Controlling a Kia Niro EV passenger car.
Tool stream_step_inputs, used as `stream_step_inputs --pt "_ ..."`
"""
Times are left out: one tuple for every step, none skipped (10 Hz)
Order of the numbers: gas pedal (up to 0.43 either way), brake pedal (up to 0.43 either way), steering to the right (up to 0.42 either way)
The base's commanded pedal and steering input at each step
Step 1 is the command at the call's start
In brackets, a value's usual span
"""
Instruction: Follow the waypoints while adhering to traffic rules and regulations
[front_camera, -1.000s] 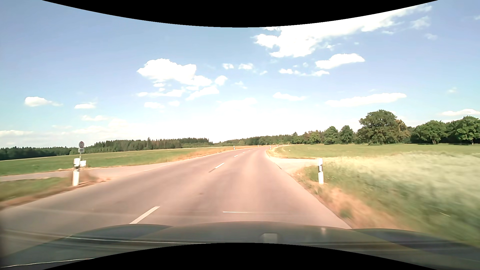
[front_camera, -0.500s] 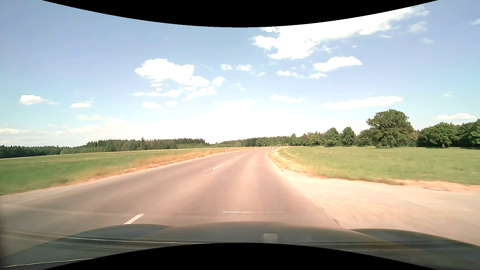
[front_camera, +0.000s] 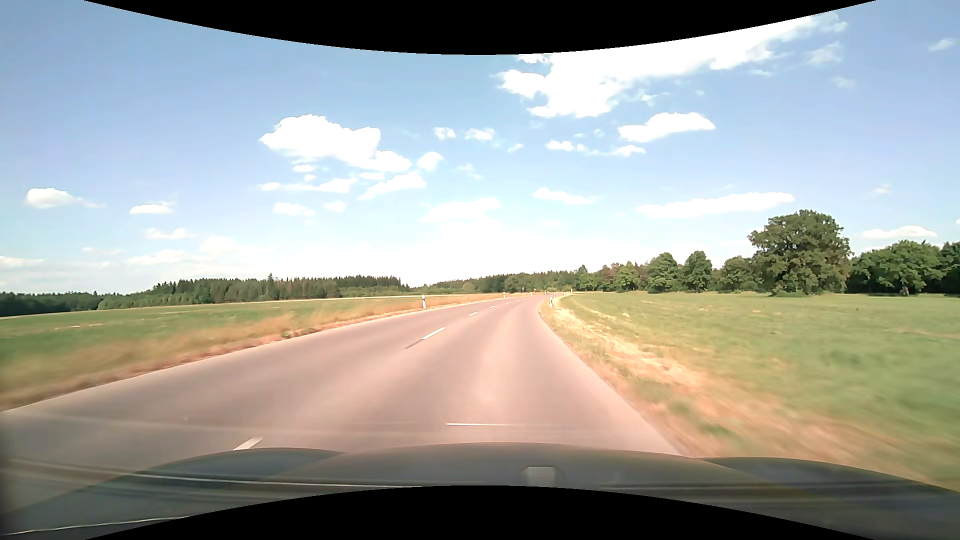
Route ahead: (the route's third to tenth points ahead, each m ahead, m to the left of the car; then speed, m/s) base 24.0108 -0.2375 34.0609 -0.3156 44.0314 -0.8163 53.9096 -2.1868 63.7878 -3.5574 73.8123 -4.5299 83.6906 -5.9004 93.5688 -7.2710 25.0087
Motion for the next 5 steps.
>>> stream_step_inputs --pt "0.130 0.006 0.007" --pt "0.130 0.006 0.010" --pt "0.130 0.006 0.011" --pt "0.130 0.006 0.012" --pt "0.130 0.006 0.013"
